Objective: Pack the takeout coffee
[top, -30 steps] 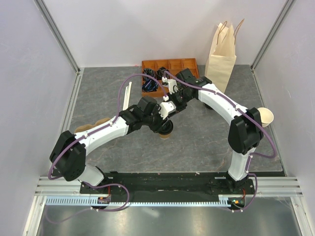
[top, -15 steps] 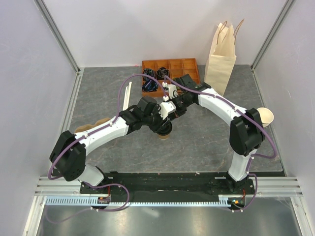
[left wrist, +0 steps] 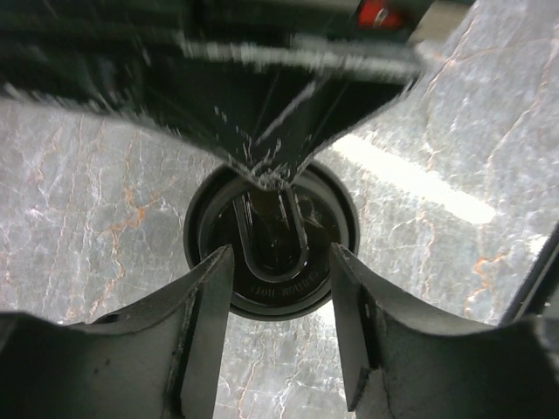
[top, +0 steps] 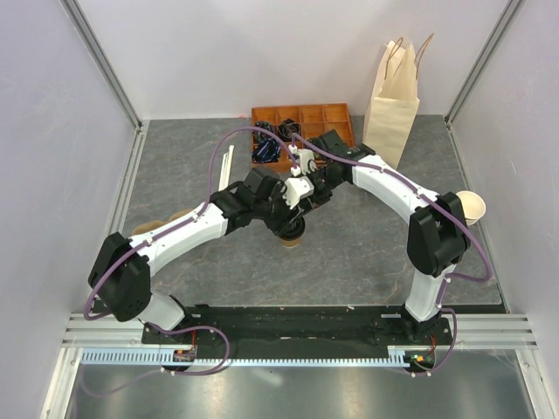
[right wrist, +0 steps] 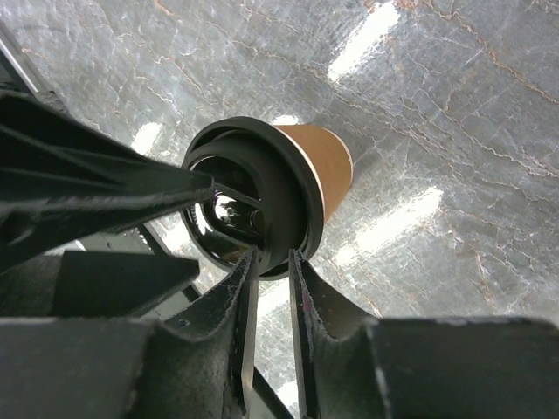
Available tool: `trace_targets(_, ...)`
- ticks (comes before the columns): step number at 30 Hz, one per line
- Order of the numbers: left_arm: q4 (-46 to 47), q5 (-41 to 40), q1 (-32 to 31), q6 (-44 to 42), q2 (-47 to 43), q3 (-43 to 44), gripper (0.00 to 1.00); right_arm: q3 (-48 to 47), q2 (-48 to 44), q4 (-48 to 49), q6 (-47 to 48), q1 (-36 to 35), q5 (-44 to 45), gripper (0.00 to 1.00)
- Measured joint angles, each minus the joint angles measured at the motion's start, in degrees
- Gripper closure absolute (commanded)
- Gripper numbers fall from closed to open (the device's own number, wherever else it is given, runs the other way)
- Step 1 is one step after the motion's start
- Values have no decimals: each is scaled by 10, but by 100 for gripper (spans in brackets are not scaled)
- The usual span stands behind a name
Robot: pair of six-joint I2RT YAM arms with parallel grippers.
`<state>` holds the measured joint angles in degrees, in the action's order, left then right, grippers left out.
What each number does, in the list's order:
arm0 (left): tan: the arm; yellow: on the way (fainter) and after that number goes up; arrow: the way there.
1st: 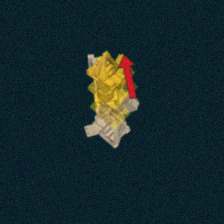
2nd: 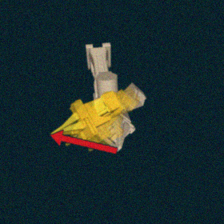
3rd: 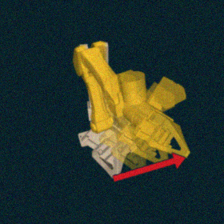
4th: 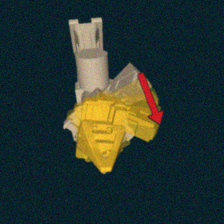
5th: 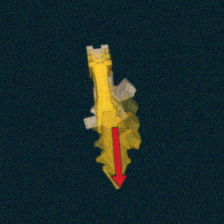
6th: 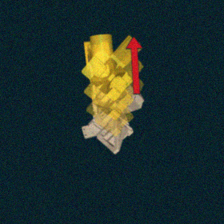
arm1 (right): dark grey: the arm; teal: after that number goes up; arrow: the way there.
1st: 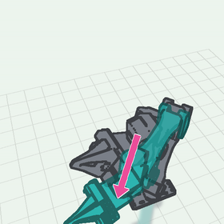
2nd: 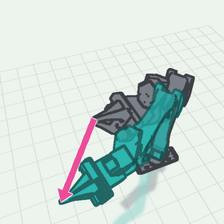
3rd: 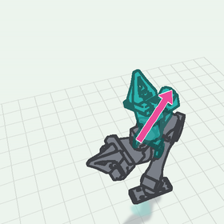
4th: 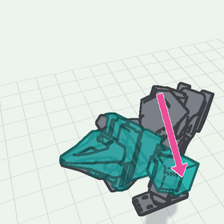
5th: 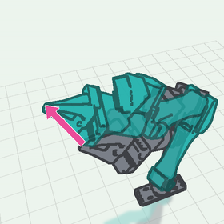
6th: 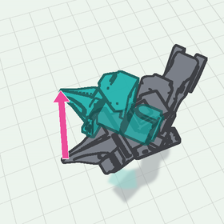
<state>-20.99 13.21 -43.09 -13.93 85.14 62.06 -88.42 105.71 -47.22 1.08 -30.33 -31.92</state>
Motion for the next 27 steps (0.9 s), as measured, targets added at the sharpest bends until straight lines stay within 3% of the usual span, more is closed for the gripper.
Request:
trace_targets(9, -31, 25, 7, 12, -28, 26, 41, -2, -15, -6, -5, 17, -11, 71)
trace_targets(17, -32, 69, 49, 74, -106, -17, 48, 56, -49, 1, -19, 23, -29, 76)
trace_targets(27, -10, 69, 47, 90, -53, -25, 50, 74, -49, 30, -44, 22, -14, 86)
